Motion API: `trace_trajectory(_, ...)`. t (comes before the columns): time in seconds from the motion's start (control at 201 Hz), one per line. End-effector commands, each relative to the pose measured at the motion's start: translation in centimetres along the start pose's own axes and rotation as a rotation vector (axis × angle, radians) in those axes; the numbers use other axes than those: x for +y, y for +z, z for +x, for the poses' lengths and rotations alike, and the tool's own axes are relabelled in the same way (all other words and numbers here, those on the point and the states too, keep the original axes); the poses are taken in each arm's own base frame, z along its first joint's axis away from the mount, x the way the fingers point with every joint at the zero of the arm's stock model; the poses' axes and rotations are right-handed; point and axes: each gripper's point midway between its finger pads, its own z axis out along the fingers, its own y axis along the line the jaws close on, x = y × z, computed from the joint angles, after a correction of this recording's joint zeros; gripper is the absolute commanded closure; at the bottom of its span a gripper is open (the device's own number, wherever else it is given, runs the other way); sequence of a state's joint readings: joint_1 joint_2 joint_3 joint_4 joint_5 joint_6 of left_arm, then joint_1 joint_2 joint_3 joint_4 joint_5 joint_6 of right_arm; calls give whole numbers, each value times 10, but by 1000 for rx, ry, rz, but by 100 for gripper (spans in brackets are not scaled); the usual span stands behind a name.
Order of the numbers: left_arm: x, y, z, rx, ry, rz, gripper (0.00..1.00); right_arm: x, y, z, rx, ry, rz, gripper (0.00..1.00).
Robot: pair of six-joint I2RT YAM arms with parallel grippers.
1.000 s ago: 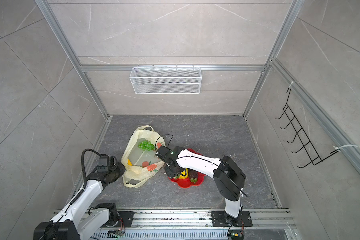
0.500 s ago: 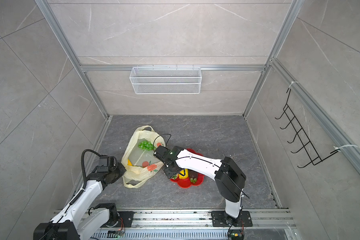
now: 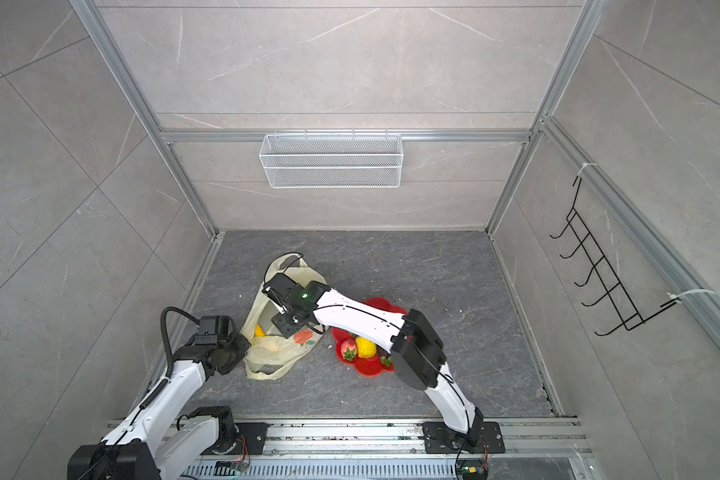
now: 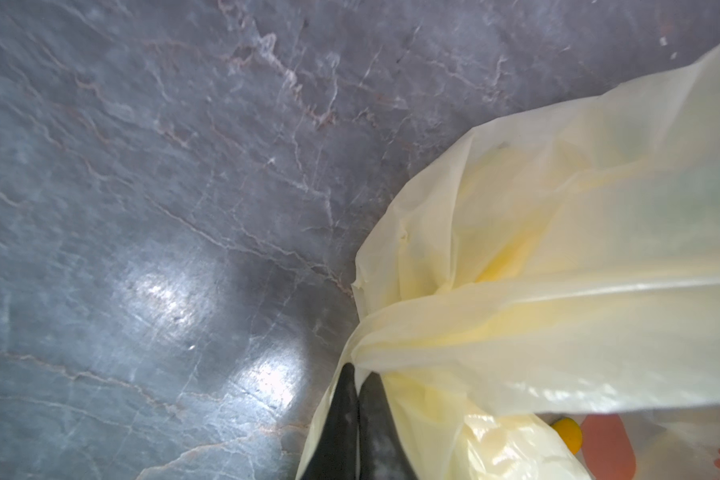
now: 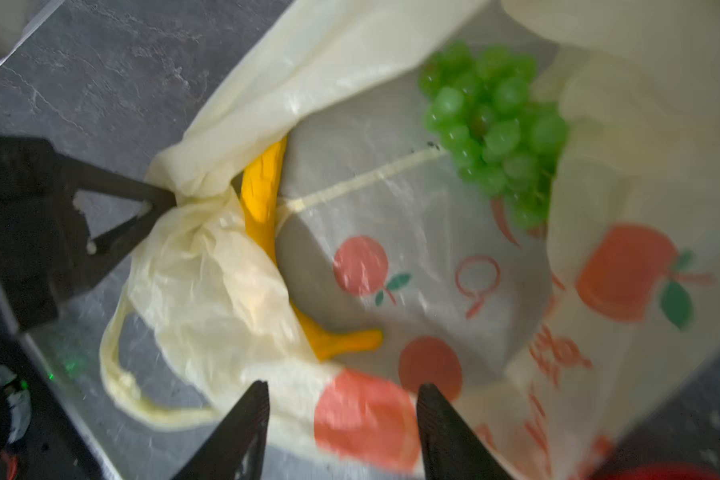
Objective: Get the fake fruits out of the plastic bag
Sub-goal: 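Open the right gripper and move it back into the bag, then grasp the long yellow banana in the bag with the right gripper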
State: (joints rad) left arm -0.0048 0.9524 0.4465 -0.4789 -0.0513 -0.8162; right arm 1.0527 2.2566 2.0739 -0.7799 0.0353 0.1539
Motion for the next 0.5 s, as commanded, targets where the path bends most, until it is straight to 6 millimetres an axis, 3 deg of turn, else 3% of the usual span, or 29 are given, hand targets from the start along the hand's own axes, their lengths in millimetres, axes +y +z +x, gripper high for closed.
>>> trace_trajectory(0.0, 4, -3, -3, -17, -33, -15, 100, 3, 28, -7, 24, -96, -3, 40)
trace_trajectory(0.144, 8, -3, -2, -11, -41, -26, 100, 15, 52, -15, 30, -135, -61, 40)
trace_trajectory(0.279, 10, -1, 1, 6, -45, -39, 100, 30, 55, -26, -8, -149, -135, 40)
trace_trajectory(0.309, 10, 0, 2, 14, -49, -41, 100, 31, 67, -20, 11, -148, -143, 40)
trace_trajectory(0.493, 11, 7, 6, 51, -75, -38, 100, 40, 79, -28, -14, -150, -177, 42)
